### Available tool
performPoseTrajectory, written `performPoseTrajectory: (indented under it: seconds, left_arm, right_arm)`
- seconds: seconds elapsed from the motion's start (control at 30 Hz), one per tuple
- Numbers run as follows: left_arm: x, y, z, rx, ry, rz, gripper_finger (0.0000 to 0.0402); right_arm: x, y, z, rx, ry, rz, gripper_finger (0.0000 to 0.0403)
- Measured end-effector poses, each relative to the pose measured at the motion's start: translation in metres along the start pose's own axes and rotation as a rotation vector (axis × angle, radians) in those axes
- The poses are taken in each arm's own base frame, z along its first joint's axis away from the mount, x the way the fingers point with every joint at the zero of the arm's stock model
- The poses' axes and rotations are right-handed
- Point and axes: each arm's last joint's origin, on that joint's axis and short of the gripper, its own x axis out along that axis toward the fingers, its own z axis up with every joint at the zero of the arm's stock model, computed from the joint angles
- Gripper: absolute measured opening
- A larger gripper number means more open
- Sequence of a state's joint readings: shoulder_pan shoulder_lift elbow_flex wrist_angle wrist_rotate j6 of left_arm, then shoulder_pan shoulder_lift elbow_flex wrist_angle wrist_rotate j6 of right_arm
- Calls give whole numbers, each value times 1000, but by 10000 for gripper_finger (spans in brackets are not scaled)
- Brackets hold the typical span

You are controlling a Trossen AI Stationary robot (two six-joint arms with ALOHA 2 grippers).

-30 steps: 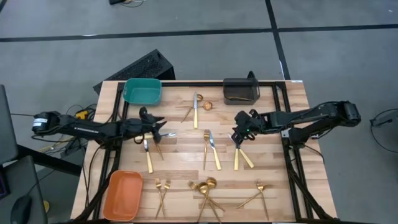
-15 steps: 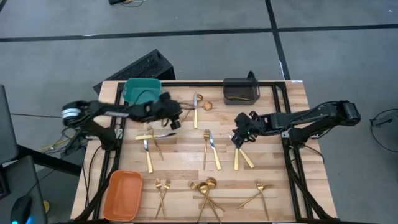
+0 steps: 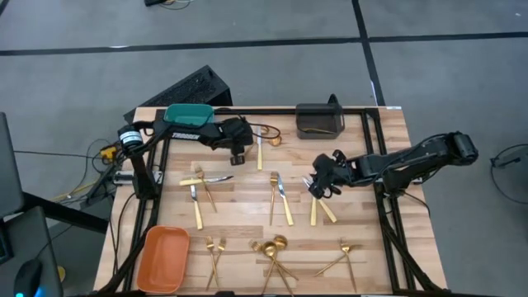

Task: Sort silverware by color (type)
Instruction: Put the spoon into the green bin

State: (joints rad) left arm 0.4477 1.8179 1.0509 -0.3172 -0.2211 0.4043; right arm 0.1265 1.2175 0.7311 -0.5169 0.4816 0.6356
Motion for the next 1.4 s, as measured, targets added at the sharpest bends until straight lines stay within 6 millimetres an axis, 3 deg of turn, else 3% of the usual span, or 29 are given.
performPoseTrajectory:
  seconds: [0.27, 0.4, 0.57, 0.73, 0.87, 1.13, 1.3, 1.4]
  left_arm:
    - [0, 0, 0, -1, -14, -27, 97]
    - [0, 0, 0, -2, -7, -12, 88]
    - [0, -2, 1, 2, -5, -3, 87]
    - [-4, -7, 3, -33, 0, 18, 87]
    - [-28, -11, 6, -17, 4, 72, 87]
    - [-97, -8, 8, -76, -140, 116, 87]
    - [-124, -11, 7, -97, -221, 110, 87]
    - [-132, -13, 6, -86, -233, 106, 87]
  right_arm:
    - [22, -10, -11, 131, -71, 27, 173]
    - [32, -12, -8, 249, -186, 88, 169]
    - [63, -20, 13, 322, -257, 154, 169]
    - [105, -44, 42, 406, -231, 35, 169]
    - [135, -60, 65, 481, -193, 46, 168]
    - [188, -59, 89, 421, -31, 42, 156]
    - [200, -54, 97, 365, 55, 7, 142]
    - [197, -51, 98, 311, 84, -4, 139]
